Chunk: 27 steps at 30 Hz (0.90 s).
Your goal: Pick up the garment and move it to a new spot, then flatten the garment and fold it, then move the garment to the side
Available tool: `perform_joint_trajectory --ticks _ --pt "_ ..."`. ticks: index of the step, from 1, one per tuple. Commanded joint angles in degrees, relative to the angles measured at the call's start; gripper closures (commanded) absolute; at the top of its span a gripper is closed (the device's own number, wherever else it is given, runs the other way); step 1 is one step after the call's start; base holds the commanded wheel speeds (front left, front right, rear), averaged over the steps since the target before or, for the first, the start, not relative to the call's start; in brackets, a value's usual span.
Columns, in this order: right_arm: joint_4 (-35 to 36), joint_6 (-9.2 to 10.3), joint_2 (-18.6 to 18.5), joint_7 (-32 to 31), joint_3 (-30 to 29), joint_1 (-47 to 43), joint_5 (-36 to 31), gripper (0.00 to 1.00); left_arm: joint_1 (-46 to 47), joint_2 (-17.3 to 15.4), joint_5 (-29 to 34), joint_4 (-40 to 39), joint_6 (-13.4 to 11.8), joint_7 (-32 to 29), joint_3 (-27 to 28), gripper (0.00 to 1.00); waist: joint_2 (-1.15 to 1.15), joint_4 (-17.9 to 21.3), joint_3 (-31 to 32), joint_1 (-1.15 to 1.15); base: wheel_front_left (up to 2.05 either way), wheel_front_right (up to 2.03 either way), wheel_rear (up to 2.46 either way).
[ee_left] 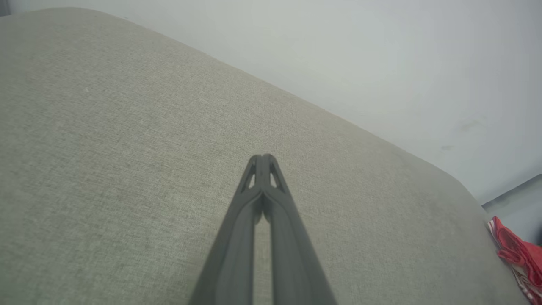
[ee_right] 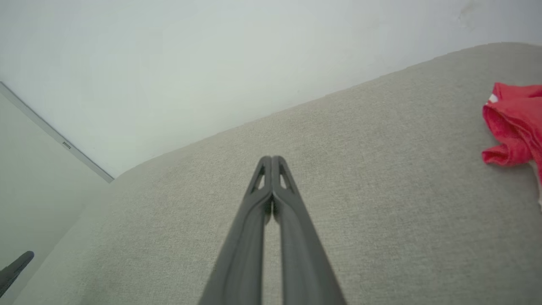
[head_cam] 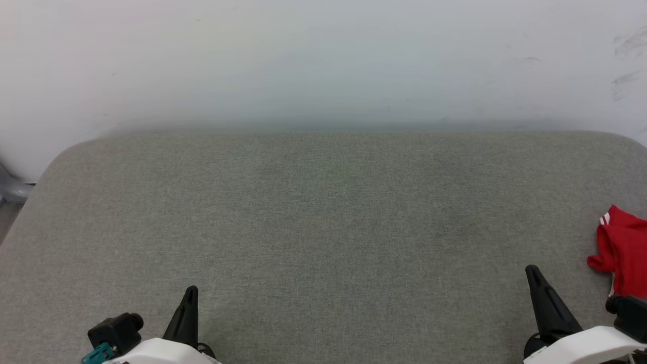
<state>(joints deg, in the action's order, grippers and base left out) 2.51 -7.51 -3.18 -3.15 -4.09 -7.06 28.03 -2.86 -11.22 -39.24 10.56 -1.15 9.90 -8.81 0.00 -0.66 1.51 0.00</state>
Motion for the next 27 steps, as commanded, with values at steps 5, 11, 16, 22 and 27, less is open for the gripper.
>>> perform_joint_trajectory --ticks 5,11,16,22,27 --pt "-0.8 0.01 -0.58 -0.06 0.04 2.51 6.23 1.0 2.34 0.57 -4.93 -0.36 0.92 -1.36 1.69 1.0 0.0 0.03 -0.08 0.0 0.0 0.0 0.0" --pt "-2.18 0.01 -0.68 -0.2 0.02 3.52 11.66 1.0 3.02 1.27 -9.3 -0.05 1.64 -2.7 2.91 1.0 0.0 0.07 -0.18 0.0 0.0 0.0 0.0" --pt "-3.3 0.01 -0.74 -0.32 -0.01 4.36 15.9 1.0 3.51 1.81 -12.73 0.21 2.21 -3.78 3.85 1.0 0.0 0.1 -0.26 0.0 0.0 0.0 0.0" --pt "-4.34 0.01 -0.78 -0.44 -0.05 5.03 19.9 1.0 4.04 2.28 -15.99 0.46 2.73 -4.77 4.8 1.0 0.0 0.13 -0.34 0.0 0.0 0.0 0.0" --pt "-5.32 0.01 -0.81 -0.59 -0.11 5.8 23.7 1.0 4.47 2.8 -19.08 0.71 3.26 -5.76 5.64 1.0 0.0 0.16 -0.41 0.0 0.0 0.0 0.0"
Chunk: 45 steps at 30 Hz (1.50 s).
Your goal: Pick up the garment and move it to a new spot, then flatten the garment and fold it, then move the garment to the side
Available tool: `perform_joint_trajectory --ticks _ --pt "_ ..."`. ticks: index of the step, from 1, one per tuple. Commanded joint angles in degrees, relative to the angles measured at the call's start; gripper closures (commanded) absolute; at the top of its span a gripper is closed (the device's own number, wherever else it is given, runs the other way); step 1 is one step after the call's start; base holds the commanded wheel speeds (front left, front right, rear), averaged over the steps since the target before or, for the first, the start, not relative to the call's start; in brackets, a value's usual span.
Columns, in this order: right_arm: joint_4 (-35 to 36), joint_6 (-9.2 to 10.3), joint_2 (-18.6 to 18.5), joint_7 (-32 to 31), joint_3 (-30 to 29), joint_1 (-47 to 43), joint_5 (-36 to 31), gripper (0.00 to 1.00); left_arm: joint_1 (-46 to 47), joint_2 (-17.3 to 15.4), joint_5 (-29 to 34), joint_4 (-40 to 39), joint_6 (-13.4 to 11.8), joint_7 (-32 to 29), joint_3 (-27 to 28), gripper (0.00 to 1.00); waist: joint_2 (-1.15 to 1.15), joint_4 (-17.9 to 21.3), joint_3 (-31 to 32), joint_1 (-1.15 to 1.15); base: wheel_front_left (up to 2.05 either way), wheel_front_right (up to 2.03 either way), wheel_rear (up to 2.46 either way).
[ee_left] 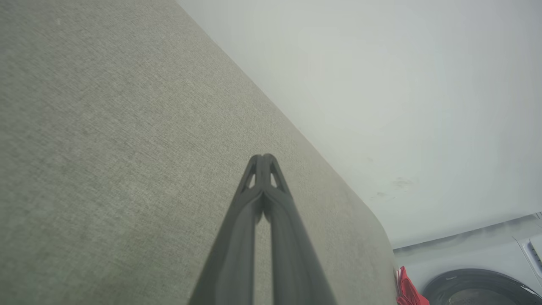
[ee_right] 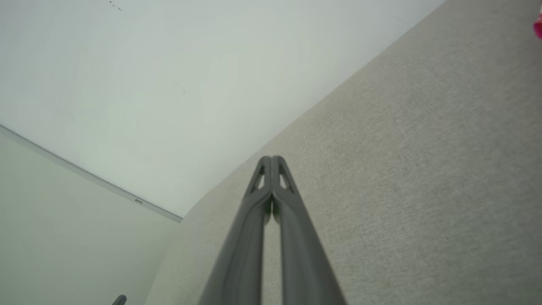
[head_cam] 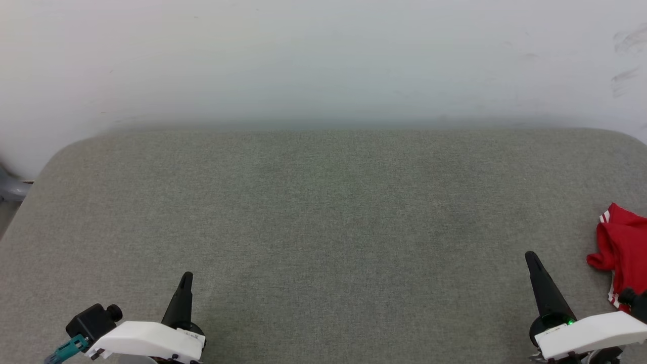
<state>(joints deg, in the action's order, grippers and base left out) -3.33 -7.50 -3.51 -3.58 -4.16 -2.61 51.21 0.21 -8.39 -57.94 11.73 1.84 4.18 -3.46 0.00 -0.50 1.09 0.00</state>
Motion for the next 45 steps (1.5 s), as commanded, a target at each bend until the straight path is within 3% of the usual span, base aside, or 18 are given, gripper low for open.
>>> perform_joint_trajectory --ticks 1,45 --pt "0.32 0.0 -0.49 -0.19 -0.06 1.45 1.26 1.0 1.49 0.07 -0.98 -0.41 0.33 -0.18 0.46 1.0 0.0 0.0 -0.01 0.0 0.0 0.0 0.0" --pt "-6.74 0.01 -0.36 -1.44 -0.83 6.45 27.39 1.0 4.68 3.51 -22.4 1.32 3.85 -6.99 6.66 1.0 0.0 0.27 -0.7 0.0 0.0 0.0 0.0"
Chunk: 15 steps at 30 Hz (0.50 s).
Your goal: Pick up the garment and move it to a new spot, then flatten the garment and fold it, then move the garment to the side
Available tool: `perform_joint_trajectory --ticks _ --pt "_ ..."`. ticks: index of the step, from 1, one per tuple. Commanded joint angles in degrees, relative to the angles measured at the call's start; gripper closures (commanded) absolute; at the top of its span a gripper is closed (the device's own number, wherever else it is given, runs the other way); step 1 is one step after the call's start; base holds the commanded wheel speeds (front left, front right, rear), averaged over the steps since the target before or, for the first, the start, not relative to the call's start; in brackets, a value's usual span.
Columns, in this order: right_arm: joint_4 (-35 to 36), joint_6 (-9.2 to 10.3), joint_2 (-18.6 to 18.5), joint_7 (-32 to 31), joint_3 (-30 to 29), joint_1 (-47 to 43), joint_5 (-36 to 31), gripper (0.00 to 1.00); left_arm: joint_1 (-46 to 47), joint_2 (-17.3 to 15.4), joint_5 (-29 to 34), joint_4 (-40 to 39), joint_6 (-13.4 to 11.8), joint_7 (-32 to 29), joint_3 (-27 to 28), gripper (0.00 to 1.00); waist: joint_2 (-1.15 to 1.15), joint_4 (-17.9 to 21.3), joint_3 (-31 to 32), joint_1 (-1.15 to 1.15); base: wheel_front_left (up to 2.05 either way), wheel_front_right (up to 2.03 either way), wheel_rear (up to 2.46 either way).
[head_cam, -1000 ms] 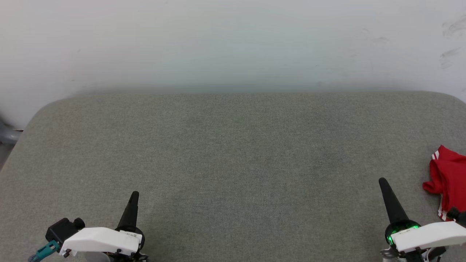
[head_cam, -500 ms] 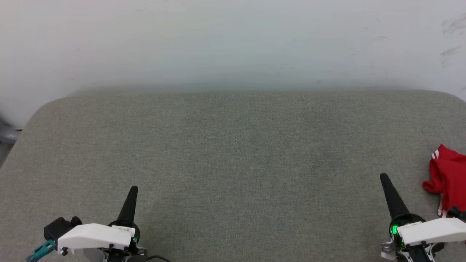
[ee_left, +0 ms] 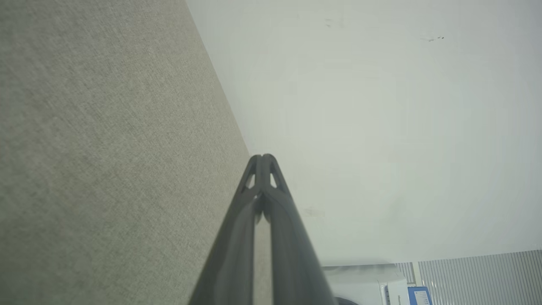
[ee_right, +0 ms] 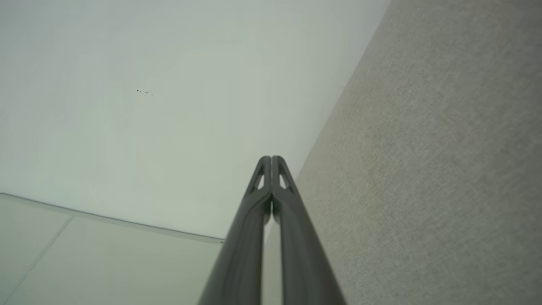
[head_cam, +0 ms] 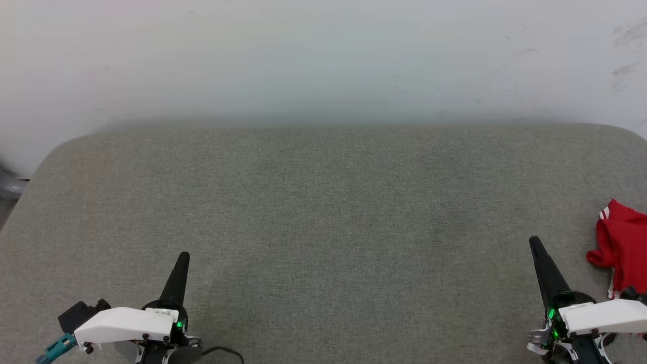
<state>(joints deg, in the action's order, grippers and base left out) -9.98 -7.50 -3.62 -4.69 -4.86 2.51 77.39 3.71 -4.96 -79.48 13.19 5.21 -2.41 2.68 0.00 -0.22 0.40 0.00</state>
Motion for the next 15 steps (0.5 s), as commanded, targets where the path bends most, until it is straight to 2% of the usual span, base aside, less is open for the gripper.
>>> perform_joint_trajectory --ticks 1,15 --pt "-0.22 0.01 -0.25 -0.31 -0.13 1.4 1.69 1.0 1.23 0.16 -1.24 -0.09 0.49 -0.5 0.63 1.0 0.0 0.01 -0.03 0.0 0.0 0.0 0.0" --pt "-1.99 0.01 -0.12 -0.7 -0.44 2.54 8.01 1.0 1.94 1.04 -6.51 0.37 1.38 -2.16 2.13 1.0 0.0 0.1 -0.25 0.0 0.0 0.0 0.0"
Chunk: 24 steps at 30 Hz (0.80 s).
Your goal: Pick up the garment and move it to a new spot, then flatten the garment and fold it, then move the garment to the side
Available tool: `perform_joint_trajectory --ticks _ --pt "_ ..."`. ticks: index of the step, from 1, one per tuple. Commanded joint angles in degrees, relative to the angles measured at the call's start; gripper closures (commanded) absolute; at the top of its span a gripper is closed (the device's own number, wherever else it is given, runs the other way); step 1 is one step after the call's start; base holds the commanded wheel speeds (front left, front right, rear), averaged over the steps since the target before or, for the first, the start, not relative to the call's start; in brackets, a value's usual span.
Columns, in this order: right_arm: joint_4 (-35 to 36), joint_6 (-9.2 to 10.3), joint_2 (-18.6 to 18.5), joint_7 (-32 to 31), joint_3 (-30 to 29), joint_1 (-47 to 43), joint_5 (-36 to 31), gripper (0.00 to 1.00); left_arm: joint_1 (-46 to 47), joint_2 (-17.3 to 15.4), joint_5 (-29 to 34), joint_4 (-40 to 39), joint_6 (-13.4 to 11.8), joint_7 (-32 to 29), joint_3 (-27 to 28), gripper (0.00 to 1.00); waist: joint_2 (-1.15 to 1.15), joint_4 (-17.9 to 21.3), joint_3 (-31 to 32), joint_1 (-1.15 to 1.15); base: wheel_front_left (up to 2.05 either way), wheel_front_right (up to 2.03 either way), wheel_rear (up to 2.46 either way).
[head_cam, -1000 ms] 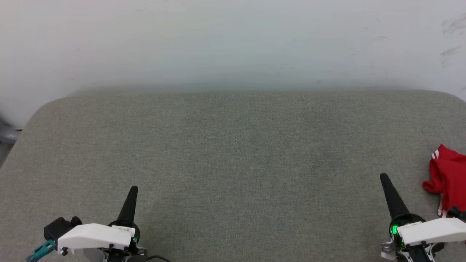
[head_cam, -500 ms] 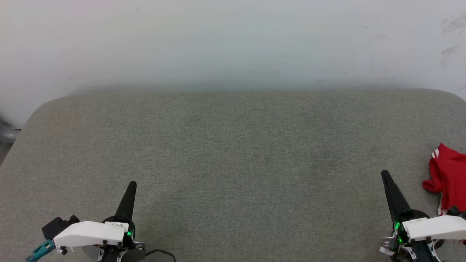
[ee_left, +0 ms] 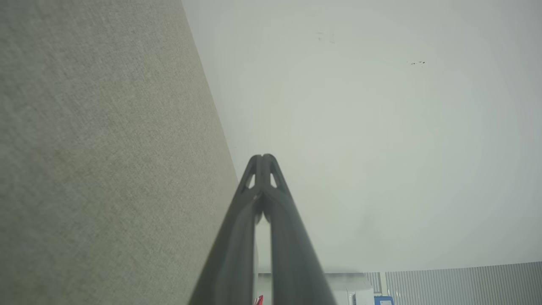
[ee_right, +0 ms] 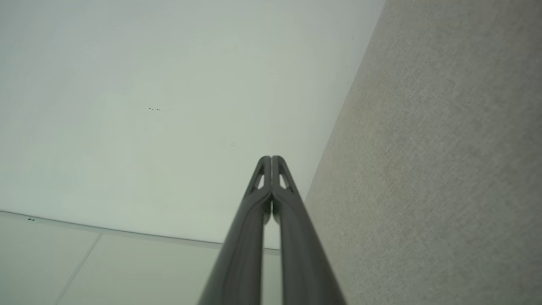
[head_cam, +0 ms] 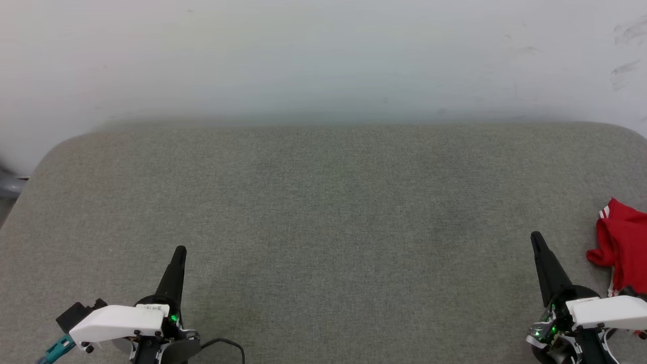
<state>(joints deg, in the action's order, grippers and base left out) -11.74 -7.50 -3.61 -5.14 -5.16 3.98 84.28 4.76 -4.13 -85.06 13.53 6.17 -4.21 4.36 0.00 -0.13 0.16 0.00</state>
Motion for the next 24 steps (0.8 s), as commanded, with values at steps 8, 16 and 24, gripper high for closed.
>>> perform_joint_trajectory --ticks 8,16,24 --pt "-1.01 0.01 -0.06 -0.41 -0.26 1.69 4.0 1.0 1.3 0.55 -3.36 0.25 0.86 -1.18 1.12 1.0 0.0 0.05 -0.13 0.0 0.0 0.0 0.0" --pt "-1.91 0.02 0.02 -0.56 -0.4 2.27 7.16 1.0 1.57 1.02 -5.94 0.46 1.3 -1.96 1.9 1.0 0.0 0.1 -0.26 0.0 0.0 0.0 0.0" --pt "-2.43 0.02 0.11 -0.78 -0.54 2.61 8.93 1.0 1.74 1.31 -7.41 0.6 1.46 -2.49 2.36 1.0 0.0 0.13 -0.34 0.0 0.0 0.0 0.0"
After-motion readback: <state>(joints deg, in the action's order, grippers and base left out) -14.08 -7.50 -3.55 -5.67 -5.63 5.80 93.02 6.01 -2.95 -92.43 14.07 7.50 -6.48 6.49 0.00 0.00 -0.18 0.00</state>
